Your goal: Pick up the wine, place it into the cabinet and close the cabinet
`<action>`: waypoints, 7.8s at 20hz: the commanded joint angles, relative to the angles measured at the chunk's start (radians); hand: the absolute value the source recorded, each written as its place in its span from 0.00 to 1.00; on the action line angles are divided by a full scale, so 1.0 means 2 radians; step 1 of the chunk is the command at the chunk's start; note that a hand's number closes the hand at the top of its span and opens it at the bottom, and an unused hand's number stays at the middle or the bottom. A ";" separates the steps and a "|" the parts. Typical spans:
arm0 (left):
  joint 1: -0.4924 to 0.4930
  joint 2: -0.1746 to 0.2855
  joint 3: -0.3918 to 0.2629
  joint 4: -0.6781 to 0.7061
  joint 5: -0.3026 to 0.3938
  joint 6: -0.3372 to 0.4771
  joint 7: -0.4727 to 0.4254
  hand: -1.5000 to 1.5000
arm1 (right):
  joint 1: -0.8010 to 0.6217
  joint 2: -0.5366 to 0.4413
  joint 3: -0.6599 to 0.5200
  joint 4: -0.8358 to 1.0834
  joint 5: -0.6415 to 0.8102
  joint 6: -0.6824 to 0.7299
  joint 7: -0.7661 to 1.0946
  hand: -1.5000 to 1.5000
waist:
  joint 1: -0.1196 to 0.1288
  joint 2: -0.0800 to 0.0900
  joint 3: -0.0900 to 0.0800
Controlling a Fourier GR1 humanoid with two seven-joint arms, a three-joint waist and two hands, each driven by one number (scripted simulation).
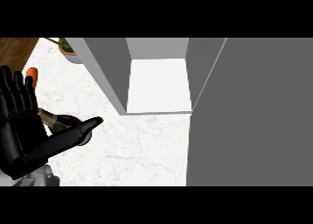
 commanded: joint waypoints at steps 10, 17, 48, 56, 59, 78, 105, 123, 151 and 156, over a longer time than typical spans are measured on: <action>-0.181 -0.004 -0.165 0.150 -0.061 0.293 0.088 0.00 | 0.011 -0.020 0.008 -0.127 -0.055 0.004 0.143 0.00 | 0.009 0.000 0.001; -0.226 -0.004 -0.157 0.145 -0.110 0.315 0.173 0.00 | 0.005 -0.016 0.011 -0.168 -0.056 -0.007 0.186 0.00 | 0.011 -0.001 0.001; -0.061 0.021 -0.083 -0.097 -0.284 0.210 0.373 0.00 | -0.023 0.000 0.028 -0.200 -0.012 -0.028 0.249 0.00 | 0.013 -0.001 0.001; 0.019 0.032 -0.106 -0.060 -0.138 0.287 0.239 0.00 | -0.044 -0.003 0.008 -0.199 -0.033 -0.030 0.265 0.00 | 0.012 0.000 0.000; 0.020 0.050 -0.076 -0.060 -0.100 0.258 0.247 0.00 | -0.046 -0.007 0.006 -0.246 -0.039 -0.040 0.303 0.00 | 0.010 -0.001 0.000; 0.089 -0.003 0.024 0.116 0.185 0.163 -0.134 0.00 | -0.077 -0.003 0.005 -0.223 -0.034 -0.043 0.316 0.00 | 0.012 -0.001 0.000; 0.069 0.002 0.058 0.265 0.282 0.065 -0.259 0.00 | -0.088 0.008 0.011 -0.215 -0.018 -0.043 0.328 0.00 | 0.014 -0.001 0.001; 0.012 0.019 0.120 0.457 0.361 -0.056 -0.376 0.00 | -0.138 0.005 0.002 -0.188 -0.015 -0.048 0.330 0.00 | 0.015 0.000 0.001; -0.040 0.140 -0.012 0.563 0.261 -0.313 -0.389 1.00 | -0.077 0.011 -0.004 -0.205 -0.029 -0.023 0.300 0.00 | 0.005 -0.004 0.002; 0.002 0.147 -0.010 0.475 0.256 -0.316 -0.411 1.00 | -0.086 0.005 -0.025 -0.194 -0.043 -0.020 0.303 0.00 | 0.016 -0.002 0.002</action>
